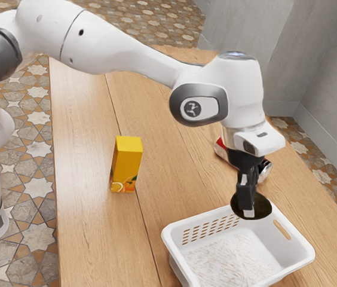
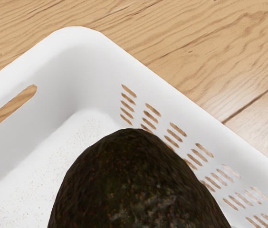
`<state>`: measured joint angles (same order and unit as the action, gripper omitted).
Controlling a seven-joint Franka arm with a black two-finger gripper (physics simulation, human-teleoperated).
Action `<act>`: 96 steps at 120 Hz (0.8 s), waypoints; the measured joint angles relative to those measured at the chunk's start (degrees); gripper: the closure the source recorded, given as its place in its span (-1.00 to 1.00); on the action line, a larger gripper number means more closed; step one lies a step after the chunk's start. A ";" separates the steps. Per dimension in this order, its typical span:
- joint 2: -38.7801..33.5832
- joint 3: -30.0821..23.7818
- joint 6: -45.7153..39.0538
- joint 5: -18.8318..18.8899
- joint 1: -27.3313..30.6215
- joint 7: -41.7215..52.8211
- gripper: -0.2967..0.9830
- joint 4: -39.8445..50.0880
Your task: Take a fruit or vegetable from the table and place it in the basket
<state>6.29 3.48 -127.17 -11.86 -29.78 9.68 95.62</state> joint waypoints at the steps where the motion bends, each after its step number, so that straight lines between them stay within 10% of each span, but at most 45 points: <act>1: 0.05 -0.01 -0.08 0.00 0.44 -0.15 0.01 -0.03; 45: 1.21 -0.48 -2.68 -0.14 1.37 -5.80 -0.01 -0.21; 78: -0.19 3.88 -5.42 -6.41 0.53 -9.61 -0.46 0.80; 96: -14.48 11.02 13.34 1.97 12.21 -31.72 -0.51 -1.75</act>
<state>-8.18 14.51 -113.83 -9.89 -17.57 -22.04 93.88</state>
